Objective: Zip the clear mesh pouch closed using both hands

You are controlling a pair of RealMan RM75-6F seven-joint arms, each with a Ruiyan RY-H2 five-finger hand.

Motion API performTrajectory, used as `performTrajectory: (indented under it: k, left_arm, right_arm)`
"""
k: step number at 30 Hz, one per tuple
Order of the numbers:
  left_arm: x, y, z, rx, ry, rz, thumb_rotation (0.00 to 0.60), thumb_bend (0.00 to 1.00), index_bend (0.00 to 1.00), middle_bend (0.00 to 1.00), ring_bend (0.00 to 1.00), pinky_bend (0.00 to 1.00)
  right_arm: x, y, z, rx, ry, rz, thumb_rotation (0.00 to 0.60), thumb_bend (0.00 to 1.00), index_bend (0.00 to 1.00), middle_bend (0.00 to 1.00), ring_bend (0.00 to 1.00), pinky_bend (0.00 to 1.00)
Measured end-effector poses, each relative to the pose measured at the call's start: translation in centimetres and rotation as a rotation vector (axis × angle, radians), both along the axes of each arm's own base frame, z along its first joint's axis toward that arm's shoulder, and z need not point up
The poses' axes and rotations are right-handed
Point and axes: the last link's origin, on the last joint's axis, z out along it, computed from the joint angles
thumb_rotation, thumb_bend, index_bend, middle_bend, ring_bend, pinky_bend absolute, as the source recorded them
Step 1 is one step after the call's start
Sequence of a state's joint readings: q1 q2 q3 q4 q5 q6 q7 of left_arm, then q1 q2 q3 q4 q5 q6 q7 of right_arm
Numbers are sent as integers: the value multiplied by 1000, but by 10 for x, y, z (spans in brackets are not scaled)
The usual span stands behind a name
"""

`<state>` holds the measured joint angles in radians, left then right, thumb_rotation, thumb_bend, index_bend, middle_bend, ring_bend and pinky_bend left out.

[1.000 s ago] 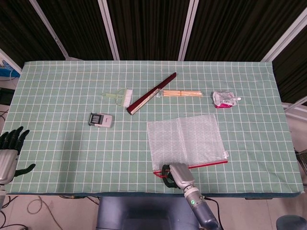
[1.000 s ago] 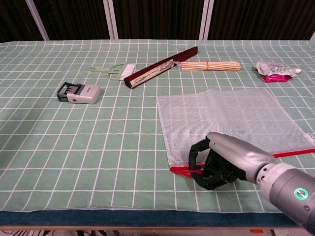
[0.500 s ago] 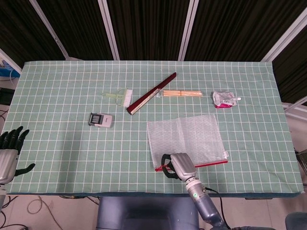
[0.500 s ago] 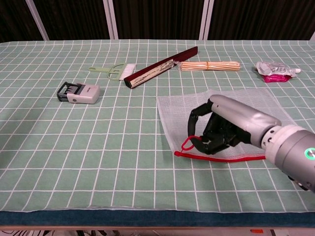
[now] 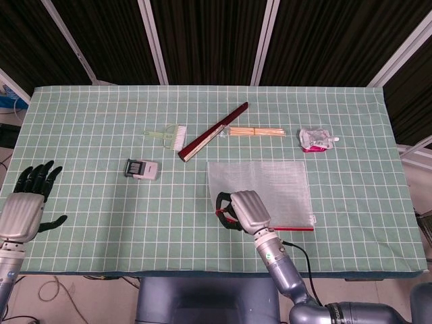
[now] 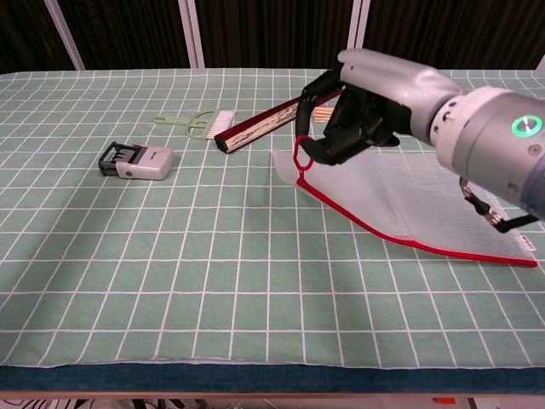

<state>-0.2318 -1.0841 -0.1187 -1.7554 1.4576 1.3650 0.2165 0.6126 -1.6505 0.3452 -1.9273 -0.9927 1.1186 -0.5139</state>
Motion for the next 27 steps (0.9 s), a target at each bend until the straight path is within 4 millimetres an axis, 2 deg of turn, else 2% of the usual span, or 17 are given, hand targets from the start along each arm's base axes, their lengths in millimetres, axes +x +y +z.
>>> performTrajectory:
  k: [7,13,20,27]
  left_arm:
    - [47,39,-1,-29,24,-98,600,102,176,4,0,12]
    - [78,69,-12,-108,26,-154,600,107,225,41,0,17]
    - [120,107,-31,-219,56,-236,600,146,249,56,0,17]
    - [156,126,-57,-297,47,-281,600,168,252,56,0,17]
  right_arm:
    - [20,-18,14,-26,-6,7,600,549,671,1000,1000,943]
    - [28,-22,20,-29,-8,11,600,549,676,1000,1000,943]
    - [37,-24,25,-32,-18,22,600,550,678,1000,1000,943]
    - [47,-23,29,-32,-34,30,600,556,680,1000,1000,943]
